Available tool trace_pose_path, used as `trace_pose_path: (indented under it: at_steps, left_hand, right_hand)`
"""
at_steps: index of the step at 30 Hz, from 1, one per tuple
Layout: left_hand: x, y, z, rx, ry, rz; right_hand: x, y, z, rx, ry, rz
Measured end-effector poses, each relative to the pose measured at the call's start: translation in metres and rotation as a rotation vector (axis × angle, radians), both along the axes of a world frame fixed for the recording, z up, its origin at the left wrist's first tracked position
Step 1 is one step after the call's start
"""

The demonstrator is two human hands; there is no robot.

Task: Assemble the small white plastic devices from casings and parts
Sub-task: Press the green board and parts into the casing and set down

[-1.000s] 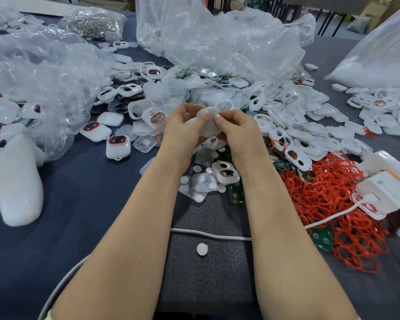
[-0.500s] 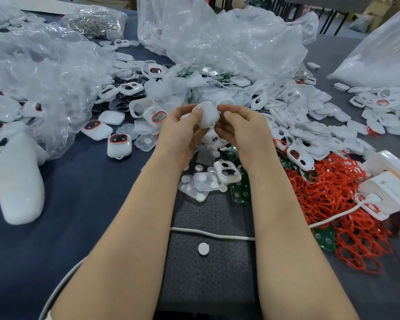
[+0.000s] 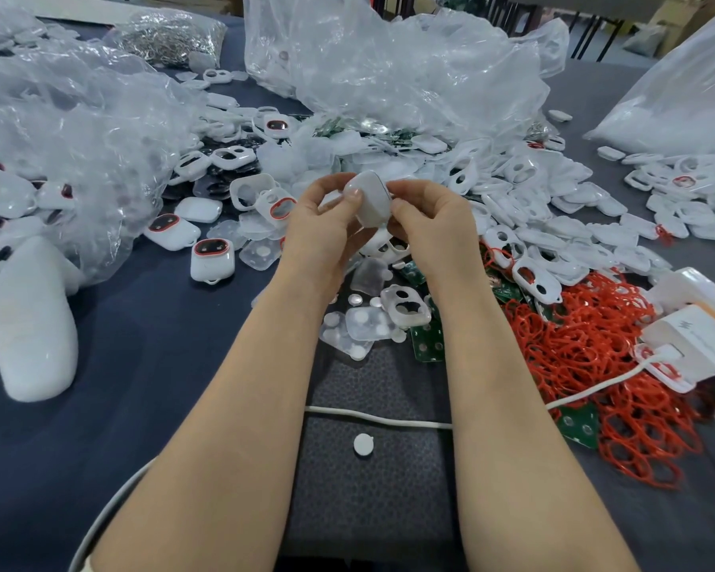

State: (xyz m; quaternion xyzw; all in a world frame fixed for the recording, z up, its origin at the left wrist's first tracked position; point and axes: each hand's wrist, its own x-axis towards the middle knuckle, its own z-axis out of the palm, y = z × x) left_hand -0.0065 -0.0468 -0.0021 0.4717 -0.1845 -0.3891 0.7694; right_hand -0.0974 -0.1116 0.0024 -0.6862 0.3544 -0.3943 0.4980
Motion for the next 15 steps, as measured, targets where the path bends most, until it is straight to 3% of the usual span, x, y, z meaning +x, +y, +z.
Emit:
trace_pose_path:
  at_steps: [7, 12, 15]
  left_hand:
    - [-0.0068, -0.0022, -0.0019, 0.126, -0.589, 0.108]
    - [-0.0055, -0.0017, -0.0056, 0.155, -0.741, 0.14]
    - [-0.0044, -0.0028, -0.0074, 0.129, -0.655, 0.127]
  right_hand:
    - [0.0003, 0.0005, -0.0023, -0.202, 0.067, -0.084]
    - [-0.0008, 0.0009, -0.0023, -0.115, 0.026, -0.002]
    - [0.0003, 0.0019, -0.0017, -0.11, -0.001, -0.009]
